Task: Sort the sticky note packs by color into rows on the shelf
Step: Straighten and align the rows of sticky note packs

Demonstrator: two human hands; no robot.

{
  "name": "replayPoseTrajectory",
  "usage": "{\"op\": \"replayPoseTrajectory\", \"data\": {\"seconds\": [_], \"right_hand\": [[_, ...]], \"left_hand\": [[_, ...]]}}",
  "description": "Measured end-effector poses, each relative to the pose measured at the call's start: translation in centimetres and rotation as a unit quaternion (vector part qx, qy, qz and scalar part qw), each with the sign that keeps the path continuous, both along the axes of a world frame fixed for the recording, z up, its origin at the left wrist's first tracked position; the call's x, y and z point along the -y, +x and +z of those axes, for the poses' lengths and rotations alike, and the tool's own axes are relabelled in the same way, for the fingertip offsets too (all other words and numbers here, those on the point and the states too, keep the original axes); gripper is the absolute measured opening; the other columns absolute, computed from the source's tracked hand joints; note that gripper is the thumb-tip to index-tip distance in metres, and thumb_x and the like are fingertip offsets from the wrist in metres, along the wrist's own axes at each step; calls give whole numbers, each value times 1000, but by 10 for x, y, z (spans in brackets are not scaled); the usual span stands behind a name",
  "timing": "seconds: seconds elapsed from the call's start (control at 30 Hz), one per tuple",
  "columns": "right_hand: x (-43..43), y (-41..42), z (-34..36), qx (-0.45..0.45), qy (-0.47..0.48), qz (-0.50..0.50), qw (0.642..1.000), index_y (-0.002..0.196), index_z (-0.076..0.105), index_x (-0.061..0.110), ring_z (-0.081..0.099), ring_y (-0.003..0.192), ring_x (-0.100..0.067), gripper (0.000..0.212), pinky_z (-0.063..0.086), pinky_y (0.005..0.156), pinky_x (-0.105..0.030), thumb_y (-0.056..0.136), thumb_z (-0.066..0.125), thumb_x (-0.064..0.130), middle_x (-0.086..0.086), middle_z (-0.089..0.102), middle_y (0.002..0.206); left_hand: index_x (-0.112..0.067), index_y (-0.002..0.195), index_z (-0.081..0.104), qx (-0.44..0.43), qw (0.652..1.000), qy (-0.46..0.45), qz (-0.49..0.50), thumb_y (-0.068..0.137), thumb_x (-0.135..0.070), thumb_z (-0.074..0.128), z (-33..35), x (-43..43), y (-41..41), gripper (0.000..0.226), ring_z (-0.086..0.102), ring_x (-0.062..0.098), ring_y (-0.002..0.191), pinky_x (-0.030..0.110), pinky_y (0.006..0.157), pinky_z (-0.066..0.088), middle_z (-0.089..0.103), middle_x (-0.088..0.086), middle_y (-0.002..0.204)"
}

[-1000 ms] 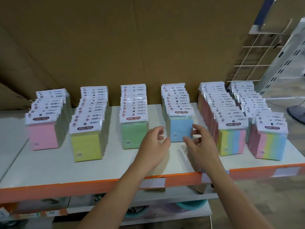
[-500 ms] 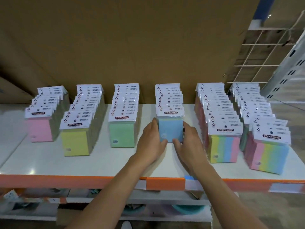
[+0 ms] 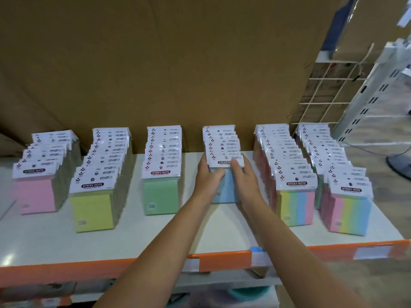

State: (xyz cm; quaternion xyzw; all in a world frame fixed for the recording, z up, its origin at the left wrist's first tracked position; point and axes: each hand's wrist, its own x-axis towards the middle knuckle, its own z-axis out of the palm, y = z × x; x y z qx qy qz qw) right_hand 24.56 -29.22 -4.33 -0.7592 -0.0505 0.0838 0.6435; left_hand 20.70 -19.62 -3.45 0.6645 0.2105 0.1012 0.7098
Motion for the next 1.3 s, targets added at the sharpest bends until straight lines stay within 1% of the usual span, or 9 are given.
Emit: {"op": "replayPoseTrajectory", "data": {"seconds": [0.23,0.37,0.53,0.7,0.8,0.97,1.13,1.2,1.3], "right_hand": [[-7,6,-2,-47,28,3,999,130,53,39,72,86,-4,33,55,67,-18,103,37,50,14,69,111],[-10,6,-3,-44,37,2,998,129,56,33,72,82,-2,35,52,59,-12,103,38,49,12,70,109],[-13,10,-5,-25,35,17,999,135,51,27,69,99,-12,39,57,86,-30,104,35,47,4,66,123],[-15,12,-6,-12,43,9,999,136,51,28,68,102,-12,35,55,83,-26,105,39,40,5,65,124],[-13,14,-8,-12,51,4,999,133,52,31,69,99,-10,31,56,81,-26,104,43,38,9,67,122],[-16,31,1,-27,83,20,996,126,59,33,73,95,-15,27,59,82,-36,102,47,33,7,73,113],[-21,37,0,-43,88,34,995,123,60,40,74,94,-15,26,59,81,-36,100,47,40,9,74,110],[-21,40,-1,-42,78,40,995,121,60,41,74,94,-15,26,59,82,-37,100,46,43,9,74,109],[-23,47,2,-33,77,32,996,121,63,34,74,92,-15,27,59,79,-36,100,47,37,6,75,107]], "left_hand": [[-37,136,47,21,999,-26,-11,83,-34,53,7,-8,12,53,70,3,94,16,67,55,66,-14,122],[-35,133,51,22,999,-36,2,83,-35,54,2,-11,14,50,71,6,95,26,77,56,68,-11,121],[-37,132,51,9,1000,-13,15,80,-40,49,3,-10,17,52,69,7,96,26,75,54,68,-12,119],[-34,136,50,21,1000,-7,17,81,-32,47,3,-8,20,55,66,12,107,34,91,54,67,-9,125],[-36,133,51,15,1000,0,14,82,-33,48,4,-10,20,51,68,12,103,33,87,56,68,-11,120],[-32,120,58,2,1000,-29,10,87,-31,49,17,-25,32,34,74,9,80,23,58,56,75,-9,100],[-35,125,54,-6,999,-42,-8,81,-37,52,16,-23,40,44,73,19,94,42,84,59,72,-5,112],[-34,126,54,-14,999,-43,-10,83,-36,52,15,-24,42,43,73,18,93,41,83,59,72,-5,111],[-30,124,56,-24,999,-36,1,89,-31,51,21,-29,46,36,74,12,84,29,66,59,73,-6,106]]}}
